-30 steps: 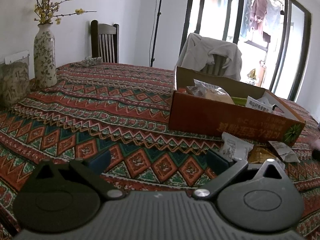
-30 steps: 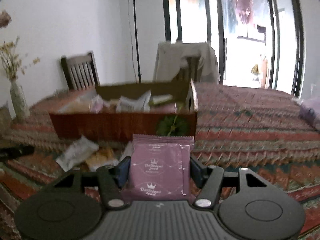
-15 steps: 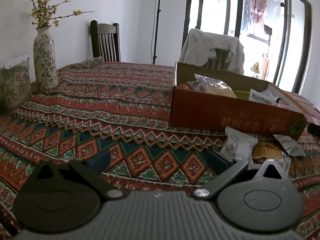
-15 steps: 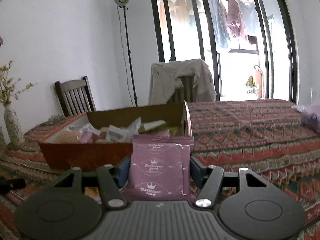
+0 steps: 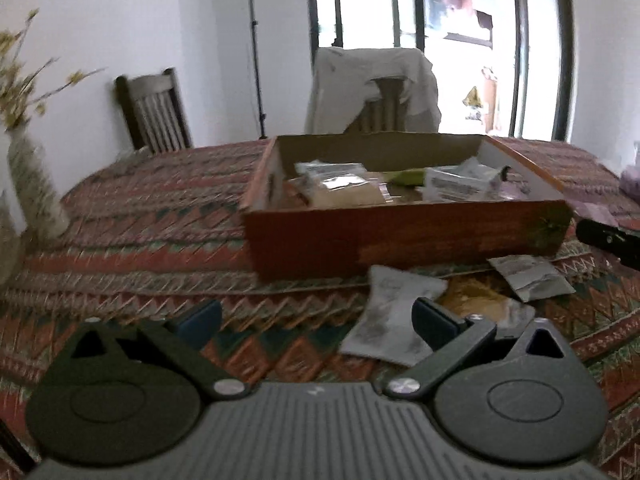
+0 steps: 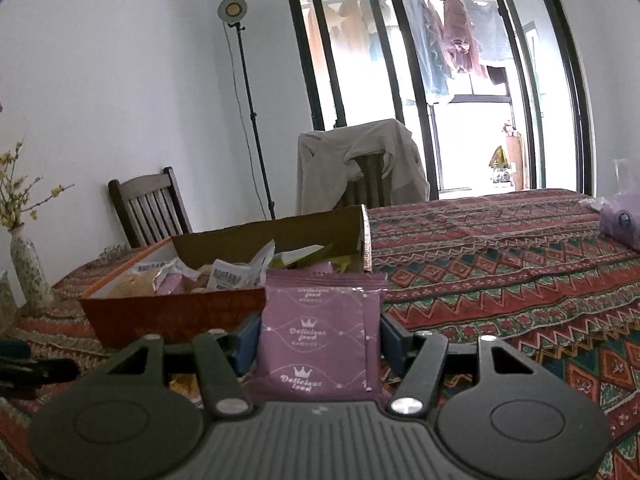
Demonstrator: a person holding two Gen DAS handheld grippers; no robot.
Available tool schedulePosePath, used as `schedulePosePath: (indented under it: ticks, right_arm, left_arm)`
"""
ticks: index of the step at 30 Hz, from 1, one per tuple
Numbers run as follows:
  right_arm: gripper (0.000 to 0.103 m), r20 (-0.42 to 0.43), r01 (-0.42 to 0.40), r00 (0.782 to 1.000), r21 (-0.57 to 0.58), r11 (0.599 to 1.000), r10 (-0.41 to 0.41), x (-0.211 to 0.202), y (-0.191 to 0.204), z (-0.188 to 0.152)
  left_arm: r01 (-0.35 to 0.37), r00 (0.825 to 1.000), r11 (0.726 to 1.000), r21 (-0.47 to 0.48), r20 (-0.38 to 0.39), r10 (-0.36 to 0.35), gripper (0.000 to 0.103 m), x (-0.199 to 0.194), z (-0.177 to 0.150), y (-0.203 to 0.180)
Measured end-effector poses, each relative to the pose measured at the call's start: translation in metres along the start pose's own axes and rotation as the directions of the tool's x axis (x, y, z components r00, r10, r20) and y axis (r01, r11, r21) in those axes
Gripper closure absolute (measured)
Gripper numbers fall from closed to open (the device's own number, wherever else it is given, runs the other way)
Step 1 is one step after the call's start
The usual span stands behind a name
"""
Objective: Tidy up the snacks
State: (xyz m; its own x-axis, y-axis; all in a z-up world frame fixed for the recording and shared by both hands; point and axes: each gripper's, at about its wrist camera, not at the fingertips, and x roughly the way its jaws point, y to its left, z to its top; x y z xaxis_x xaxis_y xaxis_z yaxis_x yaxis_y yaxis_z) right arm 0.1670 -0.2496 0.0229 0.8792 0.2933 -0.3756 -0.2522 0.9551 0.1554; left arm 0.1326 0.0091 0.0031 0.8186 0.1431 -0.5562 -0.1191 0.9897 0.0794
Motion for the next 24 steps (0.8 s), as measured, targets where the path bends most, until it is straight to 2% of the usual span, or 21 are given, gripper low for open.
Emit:
schedulePosePath:
  ticks: [4,8,15,18,20,22,24]
  right_arm:
    - [0.042,-0.001,-0.001,1.0,0.008,1.0,0.001,0.0,-0.001,0.0]
    - [0.042,0.0,-0.01,1.0,0.019,1.0,0.01,0.0,-0.004,0.0]
    - [0.042,-0.003,-0.022,1.0,0.021,1.0,0.022,-0.001,-0.004,0.0]
    - [0.042,-0.005,-0.023,1.0,0.019,1.0,0.024,0.0,-0.003,-0.001]
    - [0.042,-0.004,-0.024,1.0,0.019,1.0,0.024,0.0,-0.003,0.0]
    - [0.042,-0.004,-0.027,1.0,0.02,0.999,0.027,0.0,-0.003,-0.001]
    - [0.042,-0.004,-0.028,1.0,0.02,0.999,0.028,0.0,-0.003,-0.001]
  left_arm:
    - [0.011,0.999,1.0,0.016,-0.036,-0.01,0.001,0.017,0.005,-0.019]
    - [0.014,0.997,1.0,0.002,-0.074,-0.013,0.016,0.035,0.005,-0.028]
    - [0.05,0.992,0.998,-0.033,-0.116,-0.054,0.025,0.054,0.003,-0.032]
    - [0.07,0.989,0.997,-0.04,-0.128,-0.075,0.035,0.057,0.003,-0.032]
    - [0.088,0.987,0.995,-0.045,-0.129,-0.093,0.05,0.058,0.002,-0.032]
    - [0.11,0.985,0.992,-0.056,-0.125,-0.117,0.058,0.056,0.002,-0.03]
    - [0.119,0.985,0.99,-0.07,-0.114,-0.126,0.061,0.053,0.003,-0.027]
